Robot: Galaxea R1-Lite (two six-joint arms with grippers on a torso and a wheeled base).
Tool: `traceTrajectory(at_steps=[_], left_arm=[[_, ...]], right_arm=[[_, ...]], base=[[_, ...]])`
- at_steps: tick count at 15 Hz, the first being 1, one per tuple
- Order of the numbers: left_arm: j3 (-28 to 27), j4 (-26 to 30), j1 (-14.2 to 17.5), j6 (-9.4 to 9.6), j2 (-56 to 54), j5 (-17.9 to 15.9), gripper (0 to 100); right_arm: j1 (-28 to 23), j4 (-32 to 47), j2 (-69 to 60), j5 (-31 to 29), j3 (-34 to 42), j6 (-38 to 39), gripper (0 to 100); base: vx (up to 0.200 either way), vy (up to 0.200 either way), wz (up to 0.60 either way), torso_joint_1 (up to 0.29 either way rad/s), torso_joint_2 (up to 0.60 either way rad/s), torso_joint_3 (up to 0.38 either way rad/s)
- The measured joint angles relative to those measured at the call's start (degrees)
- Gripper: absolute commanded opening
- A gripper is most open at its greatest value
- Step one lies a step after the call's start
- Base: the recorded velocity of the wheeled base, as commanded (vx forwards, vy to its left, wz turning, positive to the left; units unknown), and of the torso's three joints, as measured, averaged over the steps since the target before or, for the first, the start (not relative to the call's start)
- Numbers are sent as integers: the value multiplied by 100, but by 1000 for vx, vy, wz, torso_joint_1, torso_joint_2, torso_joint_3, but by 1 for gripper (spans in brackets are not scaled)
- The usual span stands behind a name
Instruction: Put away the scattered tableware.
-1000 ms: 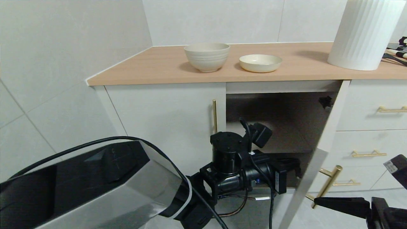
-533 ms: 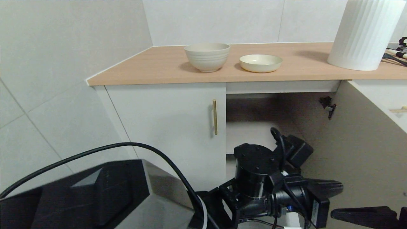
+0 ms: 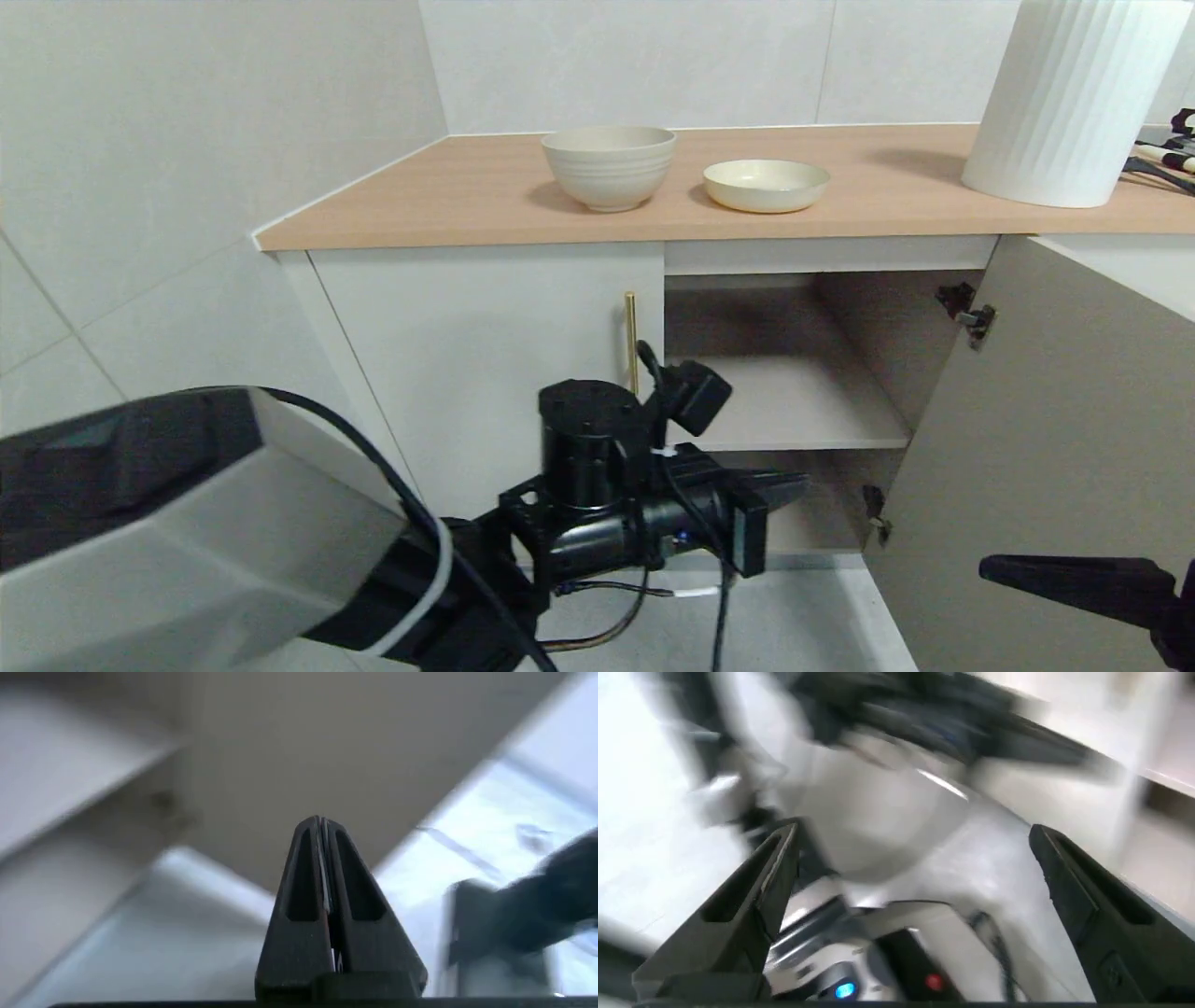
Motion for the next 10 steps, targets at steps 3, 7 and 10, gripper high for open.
traceTrajectory(at_steps=[3, 7, 10], left_arm=[[1067, 265, 645, 389, -1014, 122, 0], [2126, 851, 1424, 491, -2472, 399, 0], [2504, 1627, 1998, 479, -3494, 453, 100]], right_arm=[[-165, 13, 328, -679, -59, 0, 100], [-201, 106, 610, -774, -205, -7, 100], [-229, 128, 946, -886, -491, -30, 100]], base=[[0, 0, 0, 0, 0, 0], [0, 0, 0, 0, 0, 0], [0, 0, 0, 0, 0, 0]])
